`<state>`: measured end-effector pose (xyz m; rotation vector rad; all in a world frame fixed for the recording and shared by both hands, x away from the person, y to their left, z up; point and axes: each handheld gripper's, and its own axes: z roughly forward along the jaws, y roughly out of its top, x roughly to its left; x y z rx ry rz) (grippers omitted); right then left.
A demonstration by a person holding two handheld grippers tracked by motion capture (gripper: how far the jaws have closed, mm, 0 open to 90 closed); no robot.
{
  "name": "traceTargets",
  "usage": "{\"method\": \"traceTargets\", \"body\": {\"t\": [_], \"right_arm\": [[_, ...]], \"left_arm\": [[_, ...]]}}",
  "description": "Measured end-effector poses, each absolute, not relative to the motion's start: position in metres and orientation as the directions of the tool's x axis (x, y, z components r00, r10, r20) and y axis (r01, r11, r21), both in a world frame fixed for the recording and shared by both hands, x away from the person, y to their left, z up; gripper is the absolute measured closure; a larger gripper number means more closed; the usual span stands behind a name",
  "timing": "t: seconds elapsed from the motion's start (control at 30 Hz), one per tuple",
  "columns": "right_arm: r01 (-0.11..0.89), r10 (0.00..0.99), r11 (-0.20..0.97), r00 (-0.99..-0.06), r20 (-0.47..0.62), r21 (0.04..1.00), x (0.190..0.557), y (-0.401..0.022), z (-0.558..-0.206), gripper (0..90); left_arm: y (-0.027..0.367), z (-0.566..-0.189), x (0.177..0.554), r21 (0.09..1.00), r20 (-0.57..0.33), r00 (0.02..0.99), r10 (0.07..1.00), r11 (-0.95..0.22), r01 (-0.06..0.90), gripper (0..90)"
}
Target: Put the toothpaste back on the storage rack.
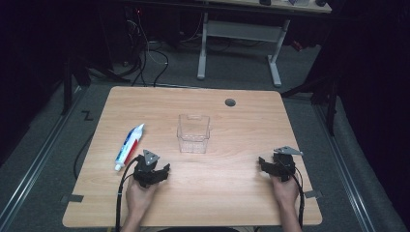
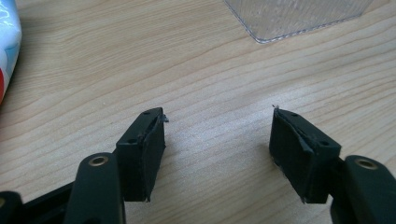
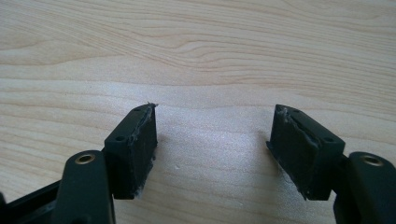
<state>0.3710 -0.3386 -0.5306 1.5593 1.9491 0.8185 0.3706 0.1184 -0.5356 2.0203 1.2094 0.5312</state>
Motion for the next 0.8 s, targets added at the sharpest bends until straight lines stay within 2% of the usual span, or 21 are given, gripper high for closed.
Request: {"method": "traceTargets", "body": {"t": [0.8], "right_arm": [[0.67, 0.977, 0.16, -0.212, -0.02, 0.725, 0.3711, -0.3386, -0.5306, 32.0]], "left_arm": [[0.1181, -0.5356, 0.3704, 0.747, -0.011, 0.483, 0.876, -0.314, 0.586, 33.5]]}}
